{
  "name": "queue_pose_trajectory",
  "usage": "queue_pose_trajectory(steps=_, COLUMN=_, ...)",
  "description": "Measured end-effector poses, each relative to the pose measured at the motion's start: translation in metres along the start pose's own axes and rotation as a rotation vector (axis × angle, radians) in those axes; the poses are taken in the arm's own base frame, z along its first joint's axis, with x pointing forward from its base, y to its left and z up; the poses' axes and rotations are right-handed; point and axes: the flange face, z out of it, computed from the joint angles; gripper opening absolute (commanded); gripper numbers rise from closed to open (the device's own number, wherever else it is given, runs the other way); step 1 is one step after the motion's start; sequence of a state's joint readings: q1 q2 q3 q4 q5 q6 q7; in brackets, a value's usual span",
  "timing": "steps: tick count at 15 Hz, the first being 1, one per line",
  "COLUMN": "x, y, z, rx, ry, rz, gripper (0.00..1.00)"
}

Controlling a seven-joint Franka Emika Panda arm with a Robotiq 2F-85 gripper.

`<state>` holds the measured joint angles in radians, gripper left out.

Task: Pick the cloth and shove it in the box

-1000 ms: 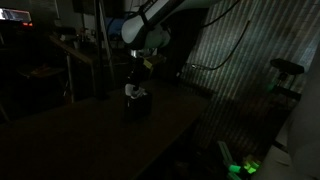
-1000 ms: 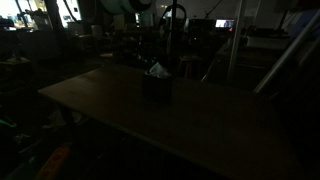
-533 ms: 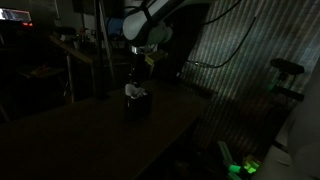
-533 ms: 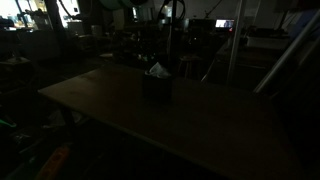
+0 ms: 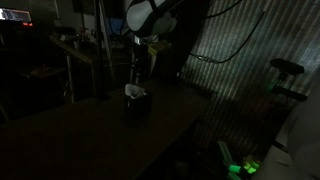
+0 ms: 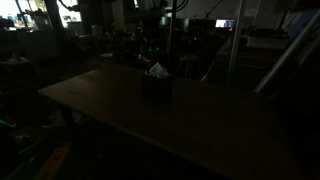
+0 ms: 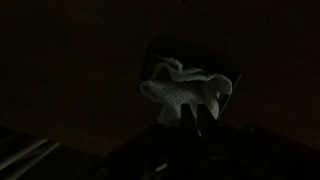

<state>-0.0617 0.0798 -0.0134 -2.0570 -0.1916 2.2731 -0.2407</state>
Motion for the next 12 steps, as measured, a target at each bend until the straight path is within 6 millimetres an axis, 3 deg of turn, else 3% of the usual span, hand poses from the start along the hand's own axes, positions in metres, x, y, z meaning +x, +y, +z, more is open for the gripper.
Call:
queue_pose_trajectory(steps=1, x=0.001, y=0.003, z=-0.004, rx=-0.004, ry=0.003, rz=0.006, gripper=0.33)
queue_pose_trajectory(steps=2, x=0.003, y=0.006, z=-0.009, rx=-0.007, ry=0.008, rz=0.013, gripper=0.15)
queue_pose_trajectory(steps=3, x=0.005, y=0.009, z=-0.013, rx=-0.011, ry=0.016, rz=0.020, gripper=0.18)
queue_pose_trajectory(steps=6, x=0.010, y=0.017, z=-0.026, rx=-0.022, ry=0.035, rz=0.033, gripper=0.11)
queue_pose_trajectory(steps=8, x=0.013, y=0.019, z=-0.031, rx=-0.026, ry=0.043, rz=0.040, gripper=0.11)
queue_pose_trajectory(steps=12, x=0.015, y=0.018, z=-0.025, rx=-0.022, ry=0.034, rz=0.048, gripper=0.12)
